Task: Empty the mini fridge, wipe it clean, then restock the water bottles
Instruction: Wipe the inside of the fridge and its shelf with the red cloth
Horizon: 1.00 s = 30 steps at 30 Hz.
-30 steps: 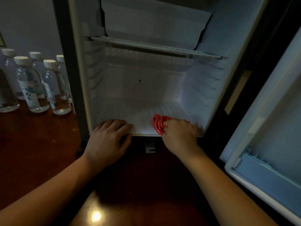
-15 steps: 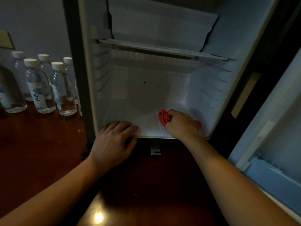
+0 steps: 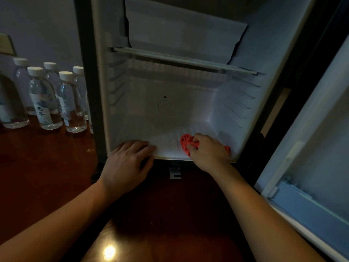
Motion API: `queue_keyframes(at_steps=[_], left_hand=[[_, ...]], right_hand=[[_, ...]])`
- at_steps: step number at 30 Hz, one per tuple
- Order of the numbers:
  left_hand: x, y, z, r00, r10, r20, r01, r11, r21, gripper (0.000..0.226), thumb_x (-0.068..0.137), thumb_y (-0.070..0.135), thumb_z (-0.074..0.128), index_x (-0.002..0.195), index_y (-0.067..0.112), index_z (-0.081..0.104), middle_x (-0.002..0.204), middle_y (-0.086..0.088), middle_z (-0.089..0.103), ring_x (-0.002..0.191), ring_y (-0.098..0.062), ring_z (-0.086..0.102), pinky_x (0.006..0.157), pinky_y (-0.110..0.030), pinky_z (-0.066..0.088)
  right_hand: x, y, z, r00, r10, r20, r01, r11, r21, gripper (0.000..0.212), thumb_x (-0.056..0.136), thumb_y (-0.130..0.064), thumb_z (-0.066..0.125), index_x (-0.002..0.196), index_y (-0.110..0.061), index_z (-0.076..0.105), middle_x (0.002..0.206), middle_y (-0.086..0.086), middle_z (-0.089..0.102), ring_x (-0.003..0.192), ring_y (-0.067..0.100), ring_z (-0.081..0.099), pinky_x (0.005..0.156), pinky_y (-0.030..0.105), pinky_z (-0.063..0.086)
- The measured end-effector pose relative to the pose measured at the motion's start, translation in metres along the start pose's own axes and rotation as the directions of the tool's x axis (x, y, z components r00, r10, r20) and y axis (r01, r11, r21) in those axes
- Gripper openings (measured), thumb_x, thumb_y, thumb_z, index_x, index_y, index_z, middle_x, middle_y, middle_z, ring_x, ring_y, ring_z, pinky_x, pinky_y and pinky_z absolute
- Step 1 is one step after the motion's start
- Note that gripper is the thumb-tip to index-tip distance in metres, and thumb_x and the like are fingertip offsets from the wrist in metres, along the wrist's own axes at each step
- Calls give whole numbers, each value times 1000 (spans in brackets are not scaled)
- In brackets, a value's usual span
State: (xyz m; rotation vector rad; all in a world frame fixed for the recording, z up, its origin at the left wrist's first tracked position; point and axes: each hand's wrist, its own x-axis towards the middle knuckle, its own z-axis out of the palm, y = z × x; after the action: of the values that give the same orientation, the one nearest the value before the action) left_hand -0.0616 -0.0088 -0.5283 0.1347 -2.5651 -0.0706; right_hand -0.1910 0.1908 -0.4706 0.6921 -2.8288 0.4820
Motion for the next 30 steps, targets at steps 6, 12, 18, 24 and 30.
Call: queue_keyframes(at_steps=[6, 12, 18, 24, 30], left_hand=[[1, -1, 1, 1000, 6, -19, -7, 1000, -22, 45, 97, 50, 35, 127, 31, 63, 127, 4, 64, 116, -20, 61, 98, -40, 47], [2, -3, 3, 1000, 10, -26, -11, 999, -37, 42, 98, 50, 36, 126, 32, 63, 127, 5, 64, 116, -17, 60, 98, -40, 47], [3, -3, 4, 998, 16, -54, -18, 999, -29, 39, 98, 49, 39, 123, 33, 64, 125, 7, 64, 114, -16, 60, 96, -37, 47], [2, -2, 2, 998, 19, -64, -22, 999, -41, 39, 98, 46, 41, 122, 30, 66, 123, 5, 65, 114, -17, 61, 97, -37, 47], [1, -3, 3, 999, 14, -51, -16, 999, -42, 40, 98, 47, 40, 124, 31, 65, 126, 6, 64, 117, -17, 59, 99, -39, 47]], right_hand=[[23, -4, 1, 1000, -8, 20, 7, 1000, 28, 26, 94, -36, 46, 113, -24, 60, 112, 4, 65, 101, 28, 60, 80, 34, 44], [55, -6, 7, 999, 10, 30, -11, 999, 48, 22, 95, -37, 43, 97, -23, 59, 110, 10, 67, 103, 34, 61, 90, 39, 48], [71, -9, 9, 999, 19, 39, -19, 1000, 21, 25, 98, -34, 44, 109, -20, 61, 118, 12, 65, 109, 34, 59, 90, 38, 46], [61, -4, 5, 996, 28, 90, -30, 999, 17, 38, 91, -42, 37, 109, -21, 63, 118, 12, 65, 108, 35, 59, 94, 42, 48], [40, -3, 4, 999, 28, 47, -32, 995, 99, 61, 78, -59, 28, 109, -24, 66, 113, 10, 68, 104, 36, 61, 97, 44, 48]])
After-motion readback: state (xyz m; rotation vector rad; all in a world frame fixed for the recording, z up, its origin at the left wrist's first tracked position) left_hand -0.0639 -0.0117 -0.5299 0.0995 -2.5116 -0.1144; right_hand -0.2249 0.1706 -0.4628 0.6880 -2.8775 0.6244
